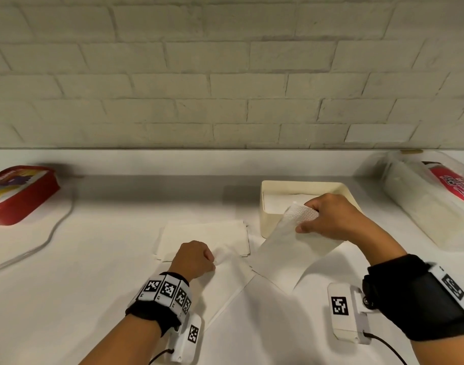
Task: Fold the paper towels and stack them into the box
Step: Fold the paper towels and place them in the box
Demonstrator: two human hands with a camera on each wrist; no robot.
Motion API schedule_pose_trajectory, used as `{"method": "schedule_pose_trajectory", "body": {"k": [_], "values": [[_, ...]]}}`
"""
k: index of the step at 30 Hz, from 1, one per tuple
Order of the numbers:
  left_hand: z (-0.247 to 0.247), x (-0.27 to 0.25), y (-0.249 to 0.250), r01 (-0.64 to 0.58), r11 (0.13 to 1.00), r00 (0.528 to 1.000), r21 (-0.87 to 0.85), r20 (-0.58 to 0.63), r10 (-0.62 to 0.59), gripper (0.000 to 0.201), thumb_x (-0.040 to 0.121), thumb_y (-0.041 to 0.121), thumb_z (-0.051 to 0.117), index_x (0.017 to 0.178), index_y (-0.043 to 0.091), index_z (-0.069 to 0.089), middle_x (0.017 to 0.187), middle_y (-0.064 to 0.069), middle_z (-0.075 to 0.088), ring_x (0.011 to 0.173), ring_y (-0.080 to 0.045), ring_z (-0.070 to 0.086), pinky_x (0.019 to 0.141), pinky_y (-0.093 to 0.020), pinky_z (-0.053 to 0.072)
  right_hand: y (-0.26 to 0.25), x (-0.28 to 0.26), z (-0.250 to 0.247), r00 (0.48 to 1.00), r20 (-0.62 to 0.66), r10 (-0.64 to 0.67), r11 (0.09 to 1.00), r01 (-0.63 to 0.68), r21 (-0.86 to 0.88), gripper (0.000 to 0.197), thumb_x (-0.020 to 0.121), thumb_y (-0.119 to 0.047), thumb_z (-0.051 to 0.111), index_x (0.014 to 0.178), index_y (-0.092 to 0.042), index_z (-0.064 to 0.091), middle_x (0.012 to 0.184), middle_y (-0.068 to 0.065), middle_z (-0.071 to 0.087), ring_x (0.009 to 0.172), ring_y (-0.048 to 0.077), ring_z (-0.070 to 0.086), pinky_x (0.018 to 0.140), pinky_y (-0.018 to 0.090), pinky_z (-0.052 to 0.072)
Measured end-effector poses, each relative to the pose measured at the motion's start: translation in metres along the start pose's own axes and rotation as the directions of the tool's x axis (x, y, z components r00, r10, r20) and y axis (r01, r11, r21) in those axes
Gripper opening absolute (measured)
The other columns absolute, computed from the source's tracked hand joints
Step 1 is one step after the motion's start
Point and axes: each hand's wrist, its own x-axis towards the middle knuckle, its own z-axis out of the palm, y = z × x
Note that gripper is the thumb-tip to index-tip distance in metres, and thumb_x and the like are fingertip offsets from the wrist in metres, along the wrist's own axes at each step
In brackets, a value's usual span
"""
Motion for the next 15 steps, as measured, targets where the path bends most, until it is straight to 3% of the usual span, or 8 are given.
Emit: {"method": "schedule_pose_trajectory", "body": {"k": [5,7,9,15], "values": [[0.000,-0.004,0.000,0.037,0.999,0.999,0.008,-0.023,-0.037,0.017,0.073,0.015,0.068,0.067,0.027,0.059,0.085,0.006,0.066,0.086,-0.012,0.059,0.076,-0.021,0.049,0.003,-0.003,-0.006,1.000,-0.022,0.010,1.000,-0.010,-0.013,0.032,0.075,-0.027,0.075,0.055,-0.021,0.050,0.063,-0.006,0.051,0.060,0.004,0.045,0.049,0.018,0.033],[0.000,-0.006,0.000,0.052,0.999,0.999,-0.003,-0.012,-0.052,0.005,0.074,0.016,0.065,0.073,0.021,0.067,0.090,0.004,0.070,0.088,-0.012,0.062,0.075,-0.021,0.050,0.003,-0.005,-0.009,1.000,-0.023,0.009,1.000,-0.009,-0.005,0.026,0.075,-0.027,0.075,0.059,-0.022,0.055,0.065,-0.007,0.053,0.061,0.003,0.047,0.050,0.018,0.034],[0.001,-0.006,0.000,0.044,0.999,0.999,-0.008,-0.015,-0.045,0.011,0.077,0.016,0.060,0.079,0.014,0.071,0.092,0.000,0.072,0.090,-0.015,0.064,0.075,-0.022,0.051,0.004,-0.006,-0.010,1.000,-0.020,0.000,1.000,0.000,0.007,0.017,0.075,-0.028,0.075,0.068,-0.019,0.062,0.069,-0.005,0.056,0.063,0.004,0.049,0.051,0.017,0.037],[0.004,-0.009,0.002,-0.002,1.000,1.000,0.030,-0.007,0.002,0.017,0.073,0.019,0.064,0.057,0.022,0.060,0.082,-0.002,0.072,0.084,-0.015,0.064,0.068,-0.022,0.049,0.005,-0.011,-0.012,1.000,-0.015,-0.001,0.999,0.001,0.032,0.018,0.076,-0.028,0.074,0.067,-0.021,0.060,0.069,-0.007,0.056,0.062,0.003,0.050,0.050,0.016,0.035]]}}
